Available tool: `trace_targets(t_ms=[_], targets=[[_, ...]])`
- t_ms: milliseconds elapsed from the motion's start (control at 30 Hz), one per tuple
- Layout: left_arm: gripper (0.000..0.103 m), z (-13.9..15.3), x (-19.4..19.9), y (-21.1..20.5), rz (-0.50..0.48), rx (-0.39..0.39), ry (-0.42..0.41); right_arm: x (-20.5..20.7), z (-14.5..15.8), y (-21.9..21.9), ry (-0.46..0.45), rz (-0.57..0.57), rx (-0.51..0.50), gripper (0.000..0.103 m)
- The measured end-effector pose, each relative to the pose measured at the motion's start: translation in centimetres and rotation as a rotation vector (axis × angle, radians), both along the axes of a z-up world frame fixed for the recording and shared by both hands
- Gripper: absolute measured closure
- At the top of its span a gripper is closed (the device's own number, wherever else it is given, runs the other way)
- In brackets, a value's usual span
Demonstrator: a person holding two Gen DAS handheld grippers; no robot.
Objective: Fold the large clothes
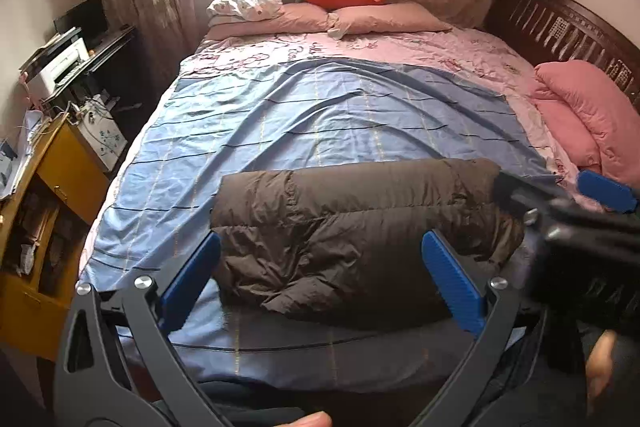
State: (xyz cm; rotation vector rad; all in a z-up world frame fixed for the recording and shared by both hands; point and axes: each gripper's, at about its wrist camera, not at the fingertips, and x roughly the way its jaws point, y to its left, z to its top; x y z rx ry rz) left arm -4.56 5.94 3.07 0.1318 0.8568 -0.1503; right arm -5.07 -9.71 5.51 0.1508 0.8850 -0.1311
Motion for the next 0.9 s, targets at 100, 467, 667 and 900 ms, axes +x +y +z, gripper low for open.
trace_targets(t_ms=[100,467,667,900], targets=[[0.002,0.0,0.1,0.9,0.033,0.010,-0.003,0.2,-0.4,-0.5,0.005,-0.013,-0.022,0.001],[0.002,0.3,0.3,3.1,0.090,0.006,0.004,0.8,-1.7,0.1,0.062,0.003,-0.024,0.001],[0.002,0.0,0.3,3.1,0.076,-0.004,0.017,0.7,-1.8,0.5,0.067,0.007,-0.018,0.001],[0.002,-0.5,0.3,2.7,0.059,-0.017,0.035,0.8,-2.0,0.9,0.075,0.017,-0.023,0.001]])
